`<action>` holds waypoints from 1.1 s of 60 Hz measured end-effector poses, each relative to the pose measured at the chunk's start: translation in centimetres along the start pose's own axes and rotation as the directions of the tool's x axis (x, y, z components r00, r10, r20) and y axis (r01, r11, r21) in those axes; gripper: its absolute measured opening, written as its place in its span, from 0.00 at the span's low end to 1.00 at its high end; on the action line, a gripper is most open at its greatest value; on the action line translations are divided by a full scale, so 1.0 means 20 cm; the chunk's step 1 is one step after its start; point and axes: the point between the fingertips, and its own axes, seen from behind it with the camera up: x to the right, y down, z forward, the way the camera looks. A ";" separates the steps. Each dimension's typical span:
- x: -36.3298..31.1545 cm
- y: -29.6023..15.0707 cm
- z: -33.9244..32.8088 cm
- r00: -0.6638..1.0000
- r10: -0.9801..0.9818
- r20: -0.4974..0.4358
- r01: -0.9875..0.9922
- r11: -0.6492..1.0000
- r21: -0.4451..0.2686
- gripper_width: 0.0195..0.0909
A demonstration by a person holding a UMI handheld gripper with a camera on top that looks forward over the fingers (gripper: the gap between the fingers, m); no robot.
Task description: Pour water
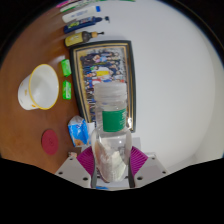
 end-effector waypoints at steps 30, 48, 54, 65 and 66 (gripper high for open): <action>-0.17 -0.25 0.09 0.824 -0.566 -0.032 0.567 0.823 0.045 0.33; 0.01 -0.11 0.10 0.983 -0.184 0.027 0.182 0.982 0.043 0.33; 0.09 -0.03 0.08 0.993 0.105 0.056 -0.105 0.994 0.011 0.33; 0.09 0.06 0.07 0.750 0.645 0.147 -0.642 0.763 -0.077 0.33; 0.07 0.06 0.08 0.714 0.683 0.156 -0.679 0.729 -0.088 0.33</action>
